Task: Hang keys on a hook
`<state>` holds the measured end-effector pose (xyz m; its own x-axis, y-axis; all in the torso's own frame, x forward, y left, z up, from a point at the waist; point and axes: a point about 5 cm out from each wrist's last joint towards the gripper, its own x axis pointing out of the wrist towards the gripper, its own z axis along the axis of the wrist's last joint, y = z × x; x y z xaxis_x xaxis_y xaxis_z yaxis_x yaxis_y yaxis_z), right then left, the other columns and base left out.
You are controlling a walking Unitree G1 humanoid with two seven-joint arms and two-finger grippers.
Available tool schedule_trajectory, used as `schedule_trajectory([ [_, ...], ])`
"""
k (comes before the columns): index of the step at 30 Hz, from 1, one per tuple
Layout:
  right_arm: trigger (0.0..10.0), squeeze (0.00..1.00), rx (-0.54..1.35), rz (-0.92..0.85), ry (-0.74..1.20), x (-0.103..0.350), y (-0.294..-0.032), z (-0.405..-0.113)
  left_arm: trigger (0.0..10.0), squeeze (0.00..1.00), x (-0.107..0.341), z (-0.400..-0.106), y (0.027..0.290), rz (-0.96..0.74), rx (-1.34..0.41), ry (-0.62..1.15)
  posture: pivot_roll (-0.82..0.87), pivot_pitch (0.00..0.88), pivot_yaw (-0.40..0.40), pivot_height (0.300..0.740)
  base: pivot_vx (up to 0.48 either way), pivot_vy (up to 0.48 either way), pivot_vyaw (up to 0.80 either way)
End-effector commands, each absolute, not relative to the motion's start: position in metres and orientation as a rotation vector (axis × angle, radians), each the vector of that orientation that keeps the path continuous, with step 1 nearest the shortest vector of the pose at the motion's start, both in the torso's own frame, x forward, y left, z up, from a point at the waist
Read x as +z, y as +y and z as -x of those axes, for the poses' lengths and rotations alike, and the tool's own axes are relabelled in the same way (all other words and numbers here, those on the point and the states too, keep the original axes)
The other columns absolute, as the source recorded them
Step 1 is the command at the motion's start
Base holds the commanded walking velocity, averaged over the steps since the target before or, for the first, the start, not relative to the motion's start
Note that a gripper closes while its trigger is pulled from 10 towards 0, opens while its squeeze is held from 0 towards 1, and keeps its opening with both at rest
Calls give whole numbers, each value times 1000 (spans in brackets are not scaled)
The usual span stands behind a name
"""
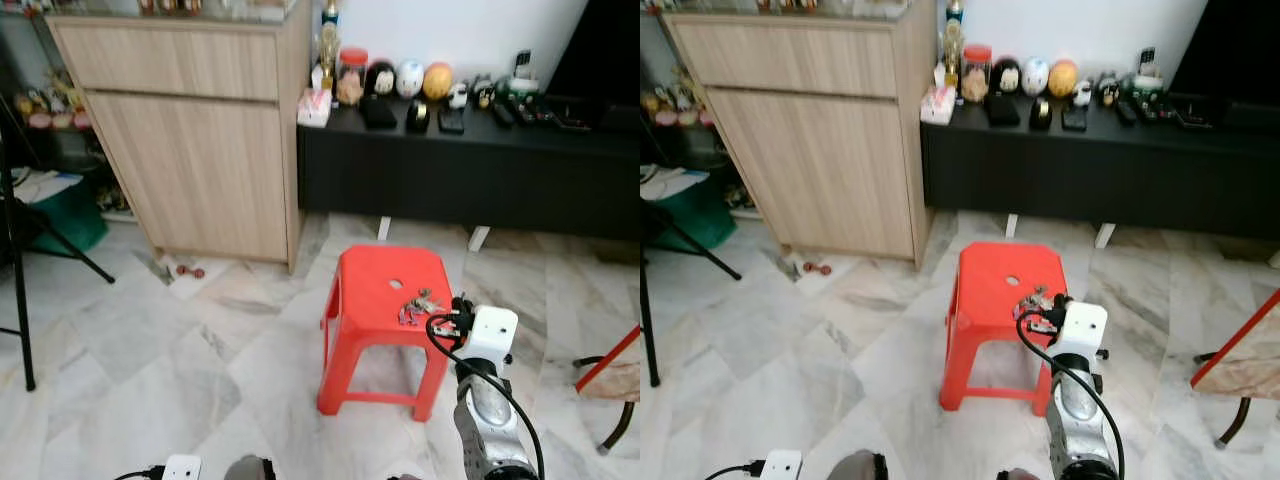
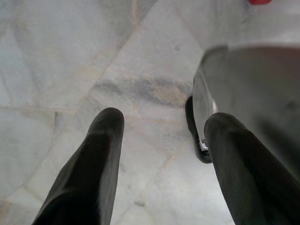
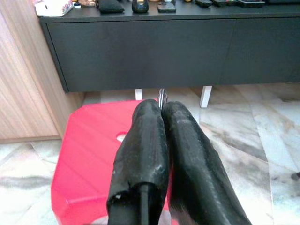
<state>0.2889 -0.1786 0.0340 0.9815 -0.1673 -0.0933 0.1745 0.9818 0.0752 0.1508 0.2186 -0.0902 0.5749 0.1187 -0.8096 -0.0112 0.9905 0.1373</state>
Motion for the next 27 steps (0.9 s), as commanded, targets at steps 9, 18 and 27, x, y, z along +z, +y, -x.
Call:
schedule_trajectory([
  [9,10000,0,-194,-77,62,37,-187,-288,10000,0,-91,-151,214,-111,56,953,30,0,-50,740,0,0,0],
  [18,10000,0,-203,-89,67,36,-190,-287,10000,0,-90,-156,209,-101,37,938,24,0,-55,740,0,0,0],
  [27,10000,0,-231,-80,53,38,-193,-287,10000,0,-89,-158,205,-113,-10,933,16,0,-56,740,0,-34,0],
])
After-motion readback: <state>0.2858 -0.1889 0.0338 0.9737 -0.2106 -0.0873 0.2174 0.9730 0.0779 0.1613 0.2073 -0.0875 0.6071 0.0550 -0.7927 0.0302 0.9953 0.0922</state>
